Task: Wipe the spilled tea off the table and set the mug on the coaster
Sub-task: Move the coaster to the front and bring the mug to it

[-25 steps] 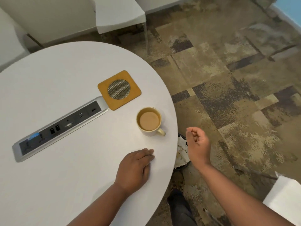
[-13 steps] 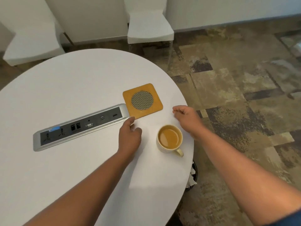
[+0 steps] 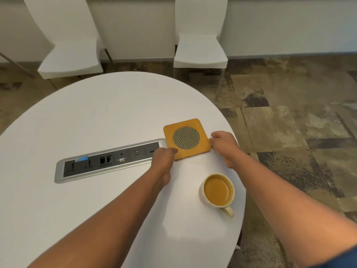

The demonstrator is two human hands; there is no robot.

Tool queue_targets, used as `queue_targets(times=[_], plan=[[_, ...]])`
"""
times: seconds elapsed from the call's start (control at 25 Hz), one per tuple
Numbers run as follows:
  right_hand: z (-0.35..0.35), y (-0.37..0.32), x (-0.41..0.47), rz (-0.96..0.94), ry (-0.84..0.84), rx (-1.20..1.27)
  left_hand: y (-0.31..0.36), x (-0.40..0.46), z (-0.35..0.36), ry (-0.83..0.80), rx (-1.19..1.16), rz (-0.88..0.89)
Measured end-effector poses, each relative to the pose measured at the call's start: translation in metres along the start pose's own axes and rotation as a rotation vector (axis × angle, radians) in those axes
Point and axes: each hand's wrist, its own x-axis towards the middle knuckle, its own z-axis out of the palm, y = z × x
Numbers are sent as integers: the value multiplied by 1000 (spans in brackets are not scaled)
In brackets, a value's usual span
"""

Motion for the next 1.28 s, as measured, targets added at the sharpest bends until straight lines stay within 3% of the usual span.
queue_targets(times=[0.08, 0.2, 0.52, 0.64, 0.84, 1.04, 1.28], plan=[[-3, -2, 1, 20, 90, 21, -1, -3, -4, 41, 38, 66], [-2, -14, -14, -23, 96, -7, -6, -14, -20, 88, 31, 164], [60, -47, -103, -171, -117, -52, -14, -67, -127, 178, -78, 325], [98, -31, -143, -190, -141, -88, -38, -89, -178, 229, -12, 307], [148, 22, -199, -194, -35, -238, -102, -119, -230, 255, 65, 234], [167, 74, -238, -143, -80, -398, -169, -143, -244, 348, 172, 185], [178, 102, -252, -156, -93, -469, -194, -140, -244, 407, 318, 144]])
